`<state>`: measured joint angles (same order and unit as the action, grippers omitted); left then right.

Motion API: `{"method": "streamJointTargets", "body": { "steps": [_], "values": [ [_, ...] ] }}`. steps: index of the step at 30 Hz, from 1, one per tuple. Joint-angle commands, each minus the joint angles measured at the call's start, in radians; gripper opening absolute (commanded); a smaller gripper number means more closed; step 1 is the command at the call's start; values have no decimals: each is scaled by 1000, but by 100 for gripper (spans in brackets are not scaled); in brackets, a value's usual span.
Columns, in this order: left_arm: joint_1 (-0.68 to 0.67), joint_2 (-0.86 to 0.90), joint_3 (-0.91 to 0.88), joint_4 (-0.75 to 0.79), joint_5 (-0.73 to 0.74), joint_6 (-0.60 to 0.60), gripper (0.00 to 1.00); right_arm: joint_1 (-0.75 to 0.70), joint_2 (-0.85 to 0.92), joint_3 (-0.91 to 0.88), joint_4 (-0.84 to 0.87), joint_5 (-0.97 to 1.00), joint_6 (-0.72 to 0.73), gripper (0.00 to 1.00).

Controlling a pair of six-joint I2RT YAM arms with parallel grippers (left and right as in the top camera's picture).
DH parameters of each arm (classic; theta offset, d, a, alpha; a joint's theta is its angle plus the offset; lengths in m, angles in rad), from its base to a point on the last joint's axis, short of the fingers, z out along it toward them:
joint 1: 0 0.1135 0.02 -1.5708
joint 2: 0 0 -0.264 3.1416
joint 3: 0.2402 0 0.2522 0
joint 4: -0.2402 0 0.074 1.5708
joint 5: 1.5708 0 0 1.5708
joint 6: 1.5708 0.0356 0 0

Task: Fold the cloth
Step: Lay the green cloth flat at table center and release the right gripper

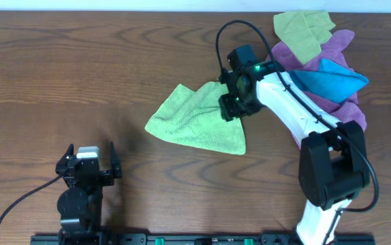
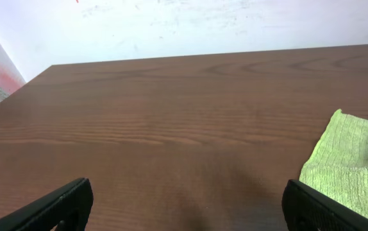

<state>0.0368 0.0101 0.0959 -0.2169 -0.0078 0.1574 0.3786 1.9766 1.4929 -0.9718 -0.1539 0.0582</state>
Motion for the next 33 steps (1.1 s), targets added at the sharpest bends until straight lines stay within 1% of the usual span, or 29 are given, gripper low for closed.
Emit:
{"method": "streamJointTargets", "body": {
  "steps": [1,2,3,4,5,6,12,13,16,19,22,26,29,33],
  "values": [
    [2,-6,-29,-10,-10,-4,95,-1,-12,4,-17,19,20,22],
    [2,-6,-29,-10,-10,-4,95,2,-11,0,-27,16,20,8],
    [2,-6,-28,-10,-10,-4,95,3,-11,-1,-37,16,20,2],
    [2,-6,-29,-10,-10,-4,95,2,-11,-2,-48,16,20,2],
    [2,-6,-29,-10,-10,-4,95,2,-11,-2,-57,16,20,1],
    [2,-6,-29,-10,-10,-4,95,2,-11,-3,-67,16,20,3],
    [2,-6,-29,-10,-10,-4,95,10,-21,-9,-148,20,26,4],
    [2,-6,-29,-10,-10,-4,95,16,-28,-9,-164,27,28,2],
    [2,-6,-29,-10,-10,-4,96,57,-51,-10,-181,125,54,2],
    [2,-6,-29,-10,-10,-4,95,100,-50,-21,-141,158,58,1],
    [2,-6,-29,-10,-10,-4,95,135,-51,-83,-55,158,71,2],
    [2,-6,-29,-10,-10,-4,95,146,-77,-168,2,163,142,2],
    [2,-6,-29,-10,-10,-4,95,137,-161,-205,20,166,150,1],
    [2,-6,-29,-10,-10,-4,95,130,-359,-343,109,206,151,2]
  ]
}}
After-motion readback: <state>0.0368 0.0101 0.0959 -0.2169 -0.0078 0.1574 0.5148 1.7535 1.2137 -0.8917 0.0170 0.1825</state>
